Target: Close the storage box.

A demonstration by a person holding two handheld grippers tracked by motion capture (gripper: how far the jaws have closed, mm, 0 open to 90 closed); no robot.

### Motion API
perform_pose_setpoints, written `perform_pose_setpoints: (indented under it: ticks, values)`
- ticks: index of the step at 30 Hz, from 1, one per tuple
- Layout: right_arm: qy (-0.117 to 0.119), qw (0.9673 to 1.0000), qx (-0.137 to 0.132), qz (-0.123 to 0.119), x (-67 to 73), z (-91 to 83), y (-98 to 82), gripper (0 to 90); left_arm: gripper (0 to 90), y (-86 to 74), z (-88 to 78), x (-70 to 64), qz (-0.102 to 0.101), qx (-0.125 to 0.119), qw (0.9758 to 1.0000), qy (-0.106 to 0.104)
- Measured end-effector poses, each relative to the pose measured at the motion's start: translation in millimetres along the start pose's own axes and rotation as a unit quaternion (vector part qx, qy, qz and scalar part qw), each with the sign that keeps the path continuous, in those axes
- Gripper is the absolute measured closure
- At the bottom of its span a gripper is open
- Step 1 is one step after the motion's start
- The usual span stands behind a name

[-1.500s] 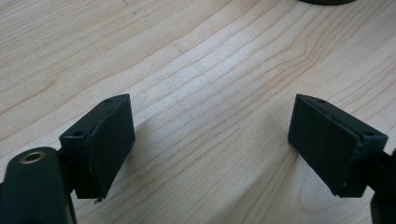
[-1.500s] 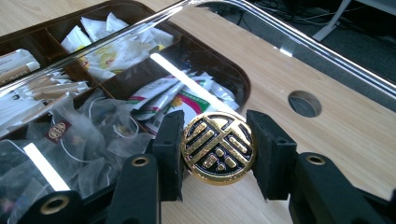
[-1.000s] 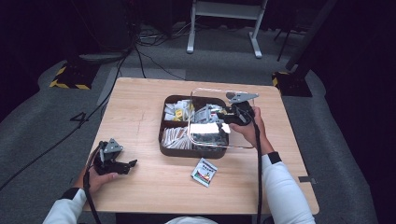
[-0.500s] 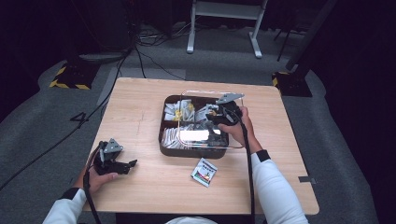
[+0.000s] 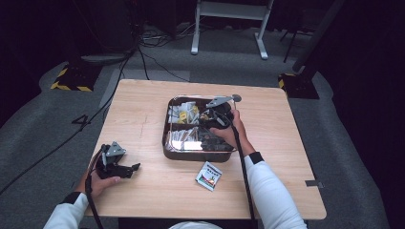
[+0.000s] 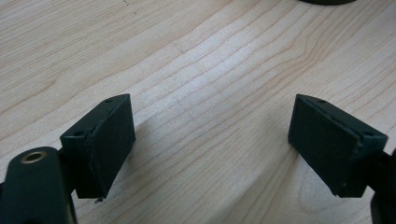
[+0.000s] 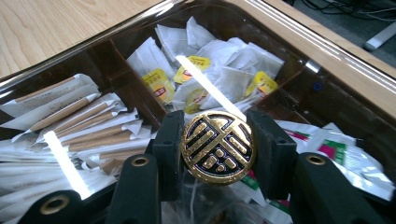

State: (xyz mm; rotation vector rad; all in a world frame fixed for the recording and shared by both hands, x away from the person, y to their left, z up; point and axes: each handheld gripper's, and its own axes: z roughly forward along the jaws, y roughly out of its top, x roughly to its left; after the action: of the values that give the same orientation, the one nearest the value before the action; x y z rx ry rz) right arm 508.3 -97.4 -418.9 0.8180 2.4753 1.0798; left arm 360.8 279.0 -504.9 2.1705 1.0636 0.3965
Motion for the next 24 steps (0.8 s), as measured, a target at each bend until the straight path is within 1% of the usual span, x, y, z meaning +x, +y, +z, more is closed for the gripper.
perform_pose_setpoints:
  ticks: [5, 10, 11, 13, 19, 24]
  values:
    - [0.005, 1.0000, 0.004, 0.004, 3.9, 10.2, 0.9, 59.3, 15.1, 0.0, 0.0, 0.0, 0.000, 0.000, 1.0000, 0.000]
    - [0.007, 0.9999, 0.008, 0.013, 5.1, 19.3, -0.2, 59.3, 15.1, 0.0, 0.0, 0.0, 0.000, 0.000, 1.0000, 0.000]
    - [0.006, 0.9998, 0.009, 0.015, 5.2, 20.0, -0.3, 59.3, 15.1, 0.0, 0.0, 0.0, 0.000, 0.000, 1.0000, 0.000]
    - [0.006, 0.9998, 0.004, 0.019, 5.6, 21.2, 0.0, 59.3, 15.0, 0.0, 0.0, 0.0, 0.000, 0.000, 1.0000, 0.000]
    - [-0.003, 0.9998, 0.004, 0.017, 6.2, 24.5, 1.3, 59.3, 15.1, 0.0, 0.0, 0.0, 0.000, 0.000, 1.0000, 0.000]
    - [-0.005, 0.9997, 0.001, 0.024, 5.1, 26.3, 2.0, 59.3, 15.1, 0.0, 0.0, 0.0, 0.000, 0.000, 1.0000, 0.000]
